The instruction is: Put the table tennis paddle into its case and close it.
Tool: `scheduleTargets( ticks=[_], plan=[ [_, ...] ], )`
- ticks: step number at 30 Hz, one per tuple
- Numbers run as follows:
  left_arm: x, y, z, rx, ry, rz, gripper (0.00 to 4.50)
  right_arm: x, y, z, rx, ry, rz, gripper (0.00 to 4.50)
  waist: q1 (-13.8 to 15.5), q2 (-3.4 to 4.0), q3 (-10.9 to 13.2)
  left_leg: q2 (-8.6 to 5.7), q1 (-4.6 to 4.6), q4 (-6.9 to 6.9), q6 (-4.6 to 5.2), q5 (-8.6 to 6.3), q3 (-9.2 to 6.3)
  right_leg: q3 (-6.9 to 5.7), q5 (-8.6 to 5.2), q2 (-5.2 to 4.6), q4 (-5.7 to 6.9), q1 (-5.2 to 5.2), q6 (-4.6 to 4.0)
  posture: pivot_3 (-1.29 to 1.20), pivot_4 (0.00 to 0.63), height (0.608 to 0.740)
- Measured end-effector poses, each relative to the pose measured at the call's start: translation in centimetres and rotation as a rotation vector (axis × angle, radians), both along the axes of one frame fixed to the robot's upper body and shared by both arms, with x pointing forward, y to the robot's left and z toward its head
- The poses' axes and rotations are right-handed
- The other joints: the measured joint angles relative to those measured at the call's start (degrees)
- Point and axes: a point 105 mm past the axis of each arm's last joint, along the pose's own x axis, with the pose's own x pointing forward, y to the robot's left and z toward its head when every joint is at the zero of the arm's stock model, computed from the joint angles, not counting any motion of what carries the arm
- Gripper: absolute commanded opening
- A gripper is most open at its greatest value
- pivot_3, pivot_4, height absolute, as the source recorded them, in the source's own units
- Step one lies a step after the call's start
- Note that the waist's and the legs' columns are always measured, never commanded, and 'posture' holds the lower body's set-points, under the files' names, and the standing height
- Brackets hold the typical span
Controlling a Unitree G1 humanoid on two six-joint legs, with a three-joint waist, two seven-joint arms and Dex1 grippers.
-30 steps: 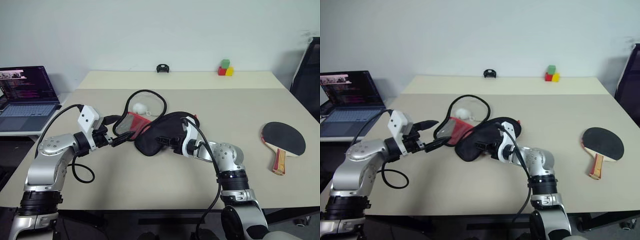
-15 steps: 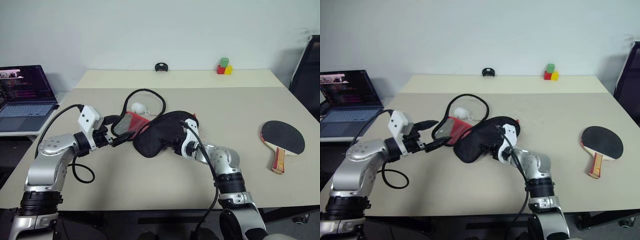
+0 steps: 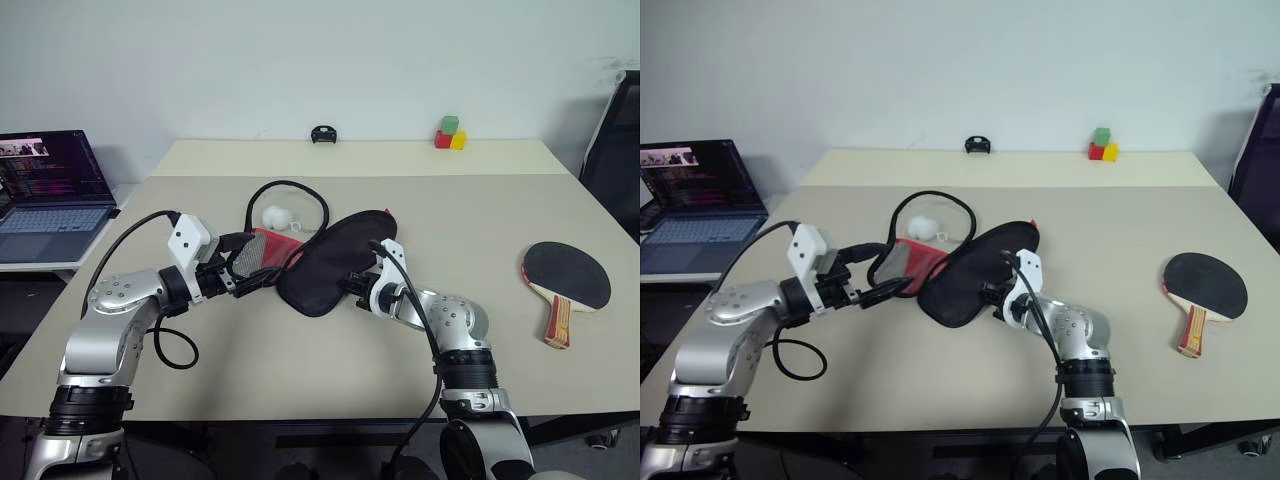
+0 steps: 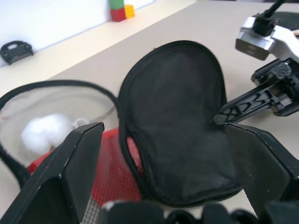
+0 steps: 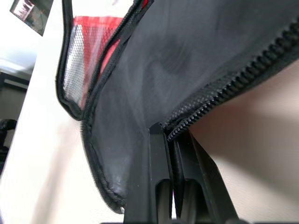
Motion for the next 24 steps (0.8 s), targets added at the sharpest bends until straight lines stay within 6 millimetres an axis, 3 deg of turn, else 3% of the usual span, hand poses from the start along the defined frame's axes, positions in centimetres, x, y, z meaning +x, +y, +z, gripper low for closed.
scheduleTargets(
  ticks=[10, 16, 24],
  plan=[
    [-0.7, -2.8, -0.7, -0.026, 0.030, -0.081, 4.50, -1.3, -8.4, 0.6, -0.156, 0.048, 0.029, 0.02, 0.5, 0.00, 0.0, -0.01, -0.02, 0.04, 0.03, 0.00, 0.04, 0.01, 0.00, 0.00, -0.02, 0.04, 0.00, 0.00, 0.150, 0.740],
    [-0.8, -3.8, -1.0, -0.032, 0.036, -0.113, 4.50, -1.7, -10.8, 0.9, -0.257, 0.056, 0.108, 0.02, 0.3, 0.00, 0.0, 0.00, -0.02, 0.04, 0.04, 0.00, 0.10, 0.03, 0.00, 0.02, -0.02, 0.06, 0.00, 0.00, 0.150, 0.740],
    [-0.7, -4.6, -0.8, -0.038, 0.028, -0.138, 4.50, 0.2, -13.5, 1.8, -0.393, 0.023, 0.191, 0.02, 0.4, -0.02, 0.0, 0.00, -0.03, 0.08, 0.05, 0.00, 0.13, 0.01, 0.00, 0.02, -0.05, 0.09, 0.01, 0.00, 0.150, 0.740]
  ],
)
